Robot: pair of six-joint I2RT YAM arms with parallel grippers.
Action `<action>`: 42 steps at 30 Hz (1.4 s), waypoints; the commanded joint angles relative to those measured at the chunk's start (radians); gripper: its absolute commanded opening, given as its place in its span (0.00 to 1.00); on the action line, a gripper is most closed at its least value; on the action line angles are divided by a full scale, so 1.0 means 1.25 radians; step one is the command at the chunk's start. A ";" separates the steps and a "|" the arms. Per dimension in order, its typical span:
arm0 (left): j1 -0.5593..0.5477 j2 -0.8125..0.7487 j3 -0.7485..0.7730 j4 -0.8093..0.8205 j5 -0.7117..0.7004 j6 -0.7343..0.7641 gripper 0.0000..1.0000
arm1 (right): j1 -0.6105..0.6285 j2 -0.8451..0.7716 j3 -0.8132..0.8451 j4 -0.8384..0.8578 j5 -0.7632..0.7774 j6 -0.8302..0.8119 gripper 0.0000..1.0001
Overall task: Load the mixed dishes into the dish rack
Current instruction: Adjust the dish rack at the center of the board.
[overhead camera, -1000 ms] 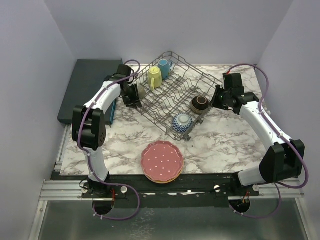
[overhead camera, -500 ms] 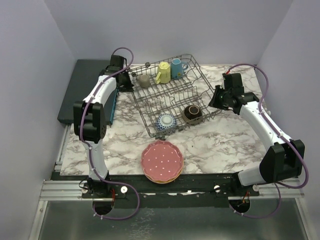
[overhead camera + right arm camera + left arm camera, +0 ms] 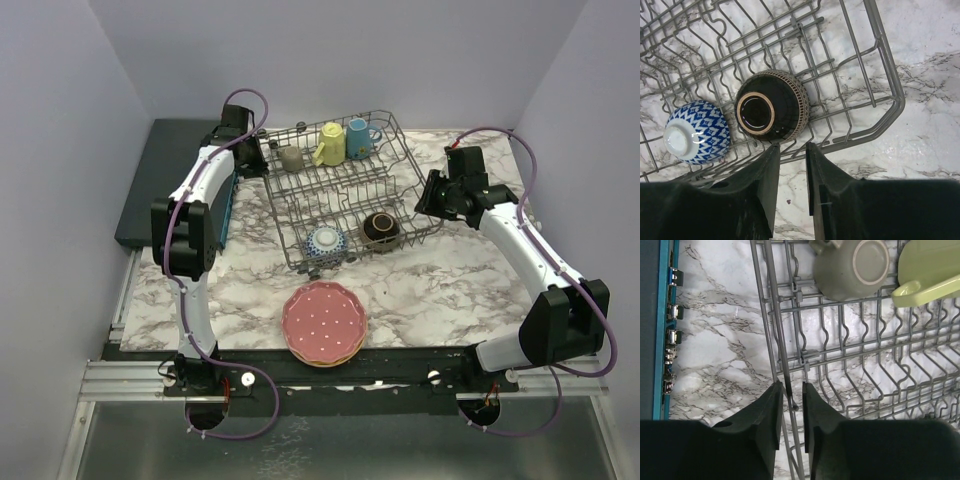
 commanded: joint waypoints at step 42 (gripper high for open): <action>-0.099 -0.303 -0.406 0.018 0.048 -0.052 0.40 | 0.002 -0.078 -0.079 -0.004 -0.059 0.002 0.39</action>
